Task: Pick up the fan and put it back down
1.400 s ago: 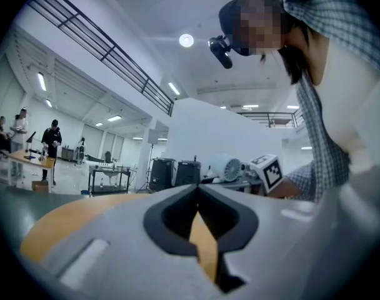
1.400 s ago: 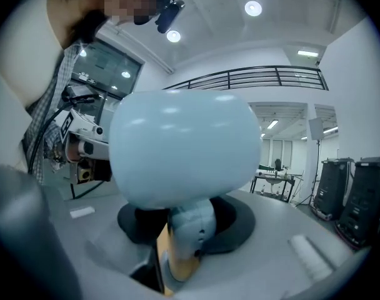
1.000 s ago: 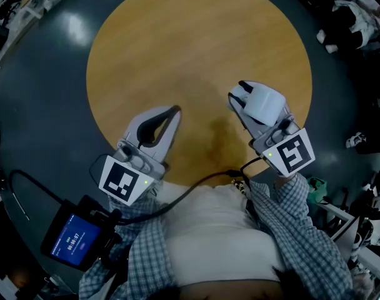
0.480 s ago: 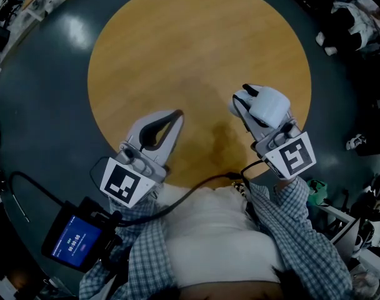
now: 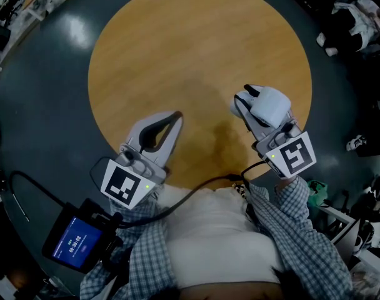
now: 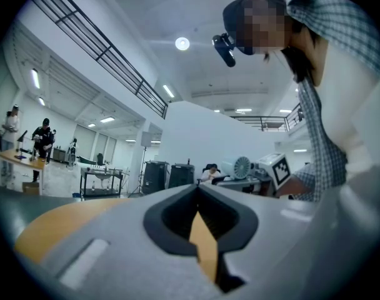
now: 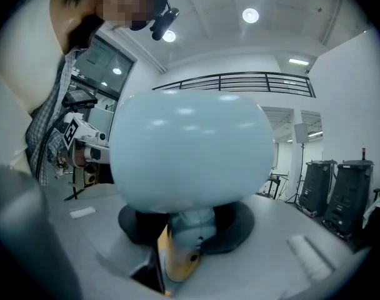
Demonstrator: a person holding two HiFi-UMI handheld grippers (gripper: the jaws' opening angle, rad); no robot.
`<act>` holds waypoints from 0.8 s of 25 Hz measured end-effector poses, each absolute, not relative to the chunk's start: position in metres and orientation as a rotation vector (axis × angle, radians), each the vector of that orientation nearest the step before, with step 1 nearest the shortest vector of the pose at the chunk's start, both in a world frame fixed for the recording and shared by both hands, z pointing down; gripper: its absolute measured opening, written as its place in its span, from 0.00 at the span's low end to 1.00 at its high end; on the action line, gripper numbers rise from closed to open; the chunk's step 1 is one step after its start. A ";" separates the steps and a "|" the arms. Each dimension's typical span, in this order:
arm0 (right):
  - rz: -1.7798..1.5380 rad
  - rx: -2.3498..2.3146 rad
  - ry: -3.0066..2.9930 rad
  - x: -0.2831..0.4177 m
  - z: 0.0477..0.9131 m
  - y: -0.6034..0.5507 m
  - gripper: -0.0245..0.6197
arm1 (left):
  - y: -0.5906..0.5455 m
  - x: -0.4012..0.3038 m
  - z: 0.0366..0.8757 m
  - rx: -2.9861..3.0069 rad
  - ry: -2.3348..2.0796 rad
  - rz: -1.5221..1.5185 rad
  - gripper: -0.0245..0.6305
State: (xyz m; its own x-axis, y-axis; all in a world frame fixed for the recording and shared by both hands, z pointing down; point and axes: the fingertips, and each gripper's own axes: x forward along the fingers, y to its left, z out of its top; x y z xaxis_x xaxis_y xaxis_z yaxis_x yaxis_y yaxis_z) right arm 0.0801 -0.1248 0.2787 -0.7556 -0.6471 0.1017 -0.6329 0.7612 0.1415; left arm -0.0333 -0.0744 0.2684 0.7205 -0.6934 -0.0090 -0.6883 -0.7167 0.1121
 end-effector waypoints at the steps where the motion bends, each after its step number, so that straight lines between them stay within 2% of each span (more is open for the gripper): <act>1: -0.147 1.027 -2.813 0.080 0.279 -0.126 0.21 | -0.074 -0.033 0.268 2.817 -1.137 -0.075 0.04; 20: 0.005 0.846 -2.893 0.047 0.342 -0.178 0.21 | -0.064 -0.059 0.300 2.600 -1.390 -0.063 0.04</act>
